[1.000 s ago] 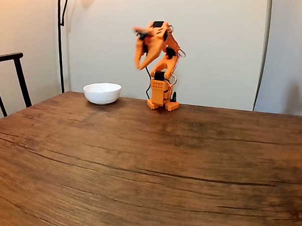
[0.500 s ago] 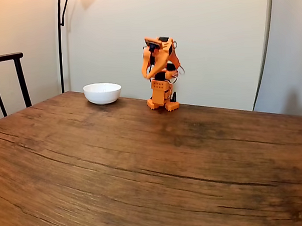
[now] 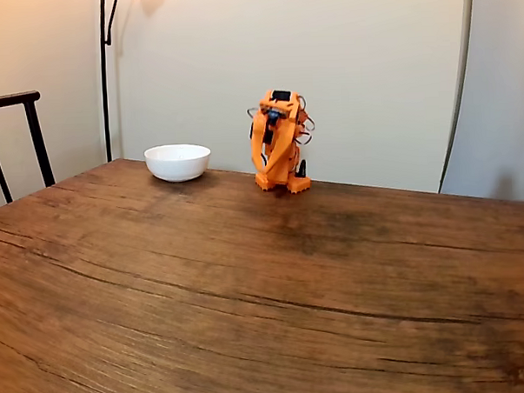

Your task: Grasp the cube and drop it in the bowl

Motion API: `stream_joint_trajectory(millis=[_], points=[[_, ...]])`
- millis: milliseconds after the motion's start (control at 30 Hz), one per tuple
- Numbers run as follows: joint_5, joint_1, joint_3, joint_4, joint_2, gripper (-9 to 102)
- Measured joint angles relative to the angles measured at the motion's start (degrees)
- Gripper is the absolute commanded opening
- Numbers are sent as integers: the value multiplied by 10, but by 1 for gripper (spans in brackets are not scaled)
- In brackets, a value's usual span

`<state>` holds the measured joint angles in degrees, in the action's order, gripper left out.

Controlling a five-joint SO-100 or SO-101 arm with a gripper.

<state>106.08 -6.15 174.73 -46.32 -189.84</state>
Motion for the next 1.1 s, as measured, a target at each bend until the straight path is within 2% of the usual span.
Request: stream_joint_trajectory(millis=[100, 267, 667, 833, 1100], points=[[-4, 9, 34, 24, 1, -1], [-10, 4, 39, 18, 1, -1], [-82, -10, 39, -192, 1, -1], [-83, -14, 39, -228, 1, 0], [-83, -95, 37, -279, -9, 0]])
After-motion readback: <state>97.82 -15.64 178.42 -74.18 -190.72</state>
